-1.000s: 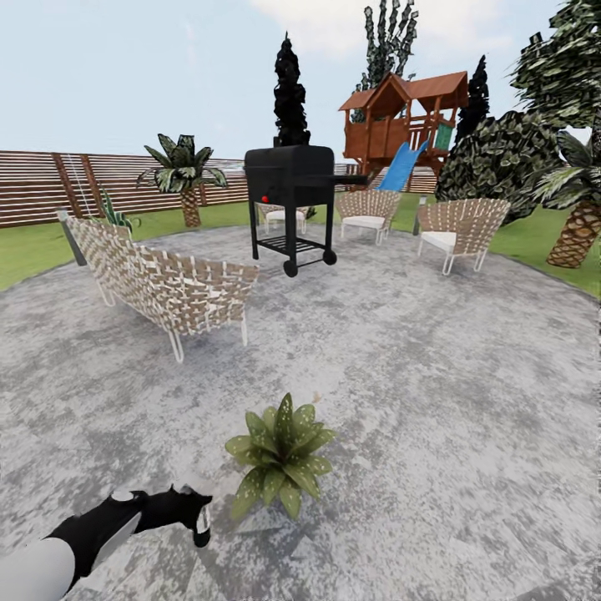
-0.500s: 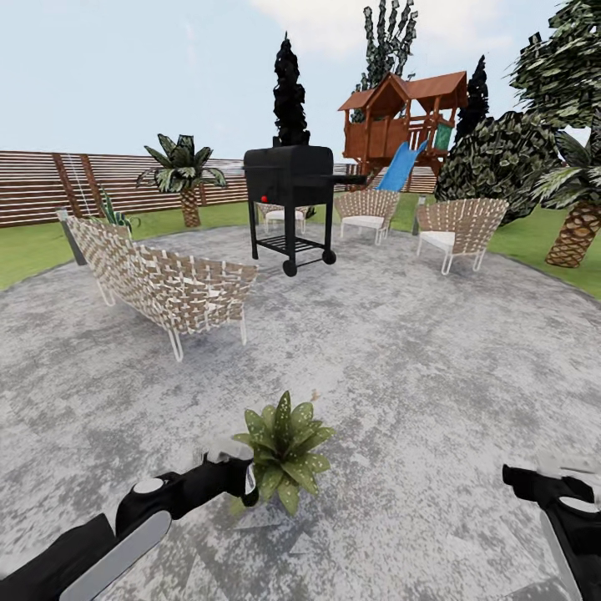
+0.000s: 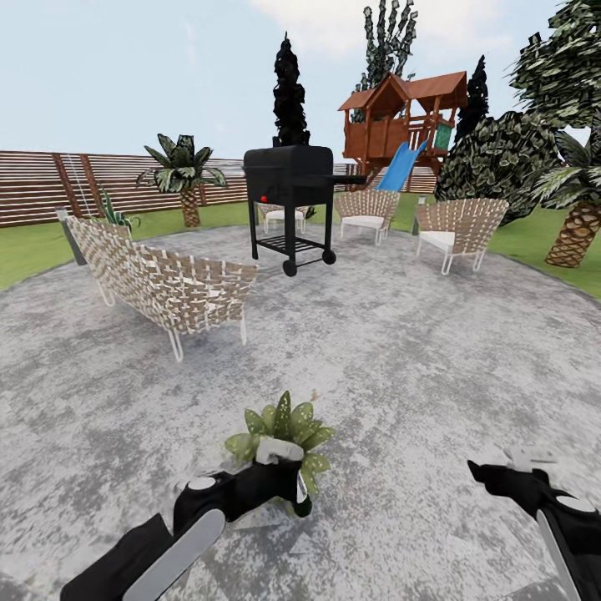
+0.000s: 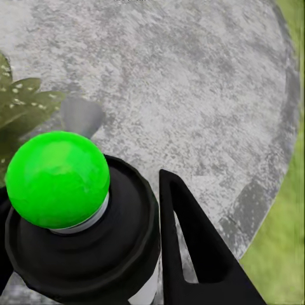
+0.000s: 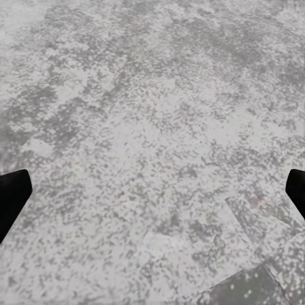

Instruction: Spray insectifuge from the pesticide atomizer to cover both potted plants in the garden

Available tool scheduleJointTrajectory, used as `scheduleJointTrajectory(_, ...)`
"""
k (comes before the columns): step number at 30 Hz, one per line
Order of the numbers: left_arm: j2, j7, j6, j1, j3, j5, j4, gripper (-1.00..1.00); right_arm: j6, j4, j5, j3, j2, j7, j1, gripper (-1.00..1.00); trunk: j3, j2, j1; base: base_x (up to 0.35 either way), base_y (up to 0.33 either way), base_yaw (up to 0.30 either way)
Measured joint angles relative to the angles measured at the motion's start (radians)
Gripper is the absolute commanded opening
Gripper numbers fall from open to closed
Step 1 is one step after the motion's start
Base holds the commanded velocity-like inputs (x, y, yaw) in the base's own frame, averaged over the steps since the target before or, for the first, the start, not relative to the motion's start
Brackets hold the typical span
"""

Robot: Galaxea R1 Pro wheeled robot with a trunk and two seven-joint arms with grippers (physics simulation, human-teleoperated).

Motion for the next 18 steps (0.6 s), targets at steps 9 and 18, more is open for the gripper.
scheduleJointTrajectory(9,-0.314,0.279,0.01,-0.007,-0.008,-0.019,0.185,-1.0,-0.012,-0.005,0.007,-0.12,-0.056,0.24,0.0,1.0,0.0,0.0,0.0,0.212,-0.16,-0.076)
scheduleJointTrajectory(18,-0.353,0.263,-0.004,-0.007,-0.013,-0.089,0.231,-1.0,-0.012,0.001,0.003,-0.127,-0.065,0.245,-0.005,1.0,0.0,0.0,0.0,0.22,-0.168,-0.001)
